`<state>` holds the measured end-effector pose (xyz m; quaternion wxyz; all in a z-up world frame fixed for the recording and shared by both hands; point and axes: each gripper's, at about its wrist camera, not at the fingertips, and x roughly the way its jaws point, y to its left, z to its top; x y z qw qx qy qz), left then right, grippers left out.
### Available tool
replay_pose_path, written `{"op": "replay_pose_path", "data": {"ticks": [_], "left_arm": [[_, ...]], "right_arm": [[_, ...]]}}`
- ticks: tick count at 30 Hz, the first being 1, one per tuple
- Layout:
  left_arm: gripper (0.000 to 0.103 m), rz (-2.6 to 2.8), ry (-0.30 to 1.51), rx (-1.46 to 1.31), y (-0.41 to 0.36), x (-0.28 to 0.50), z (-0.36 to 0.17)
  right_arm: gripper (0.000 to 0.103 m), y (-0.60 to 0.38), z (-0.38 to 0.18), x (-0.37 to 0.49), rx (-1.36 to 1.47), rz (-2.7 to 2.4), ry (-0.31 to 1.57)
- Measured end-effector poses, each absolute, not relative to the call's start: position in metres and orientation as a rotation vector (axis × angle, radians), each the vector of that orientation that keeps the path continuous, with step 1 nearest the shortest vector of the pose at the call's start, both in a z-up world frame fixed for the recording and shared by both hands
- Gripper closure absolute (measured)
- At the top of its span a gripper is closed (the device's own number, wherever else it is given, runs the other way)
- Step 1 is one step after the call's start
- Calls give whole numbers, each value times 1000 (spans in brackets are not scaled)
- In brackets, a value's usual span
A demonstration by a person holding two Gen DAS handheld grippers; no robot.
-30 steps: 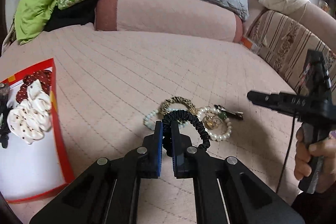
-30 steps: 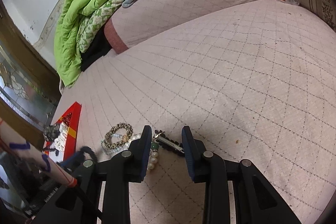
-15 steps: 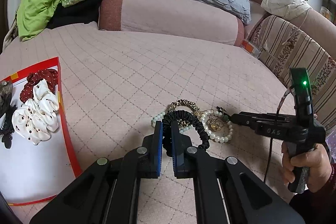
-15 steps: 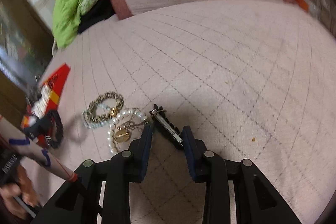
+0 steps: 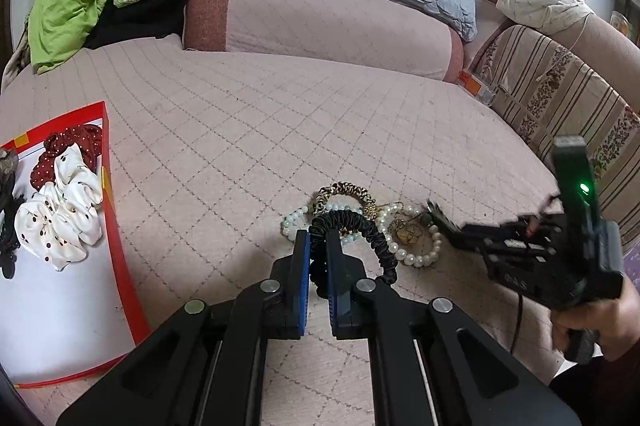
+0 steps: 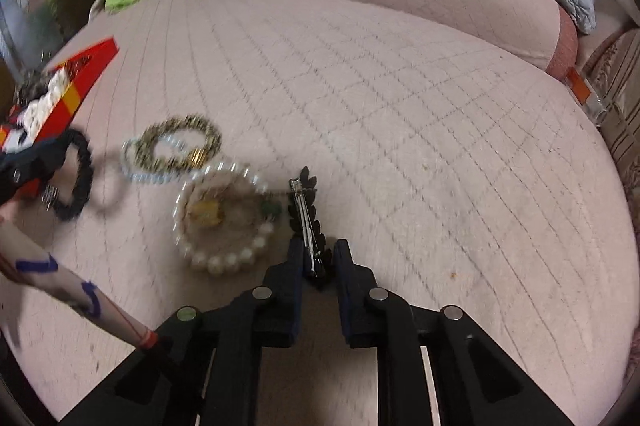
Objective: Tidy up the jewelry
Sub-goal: 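Grasp the black beaded hair tie with the left tool while the right grasps the black leaf-shaped hair clip, then carry the black hair tie and leaf-shaped clip over the red-rimmed tray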
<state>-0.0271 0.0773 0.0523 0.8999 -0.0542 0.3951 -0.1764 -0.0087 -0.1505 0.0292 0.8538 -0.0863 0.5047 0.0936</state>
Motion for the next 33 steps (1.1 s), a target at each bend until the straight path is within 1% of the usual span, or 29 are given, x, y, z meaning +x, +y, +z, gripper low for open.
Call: {"op": "replay_pose_path", "data": {"ticks": [4, 8, 12, 20, 24, 33], "left_arm": [[96, -375, 804, -108, 76, -32, 57], [96, -374, 781, -102, 80, -41, 63], [96, -365, 736, -94, 89, -54, 74], [96, -294, 687, -120, 122, -79, 86], [96, -237, 663, -110, 142, -88, 91], [96, -166, 654, -134, 178, -94, 94]], "right_arm": [[88, -164, 41, -36, -94, 200, 1101], [88, -191, 47, -58, 186, 253, 1119], [88, -188, 65, -85, 326, 348, 1025], [88, -118, 106, -99, 219, 436, 825], [87, -93, 111, -94, 197, 460, 799], [87, -47, 107, -86, 165, 515, 812]]}}
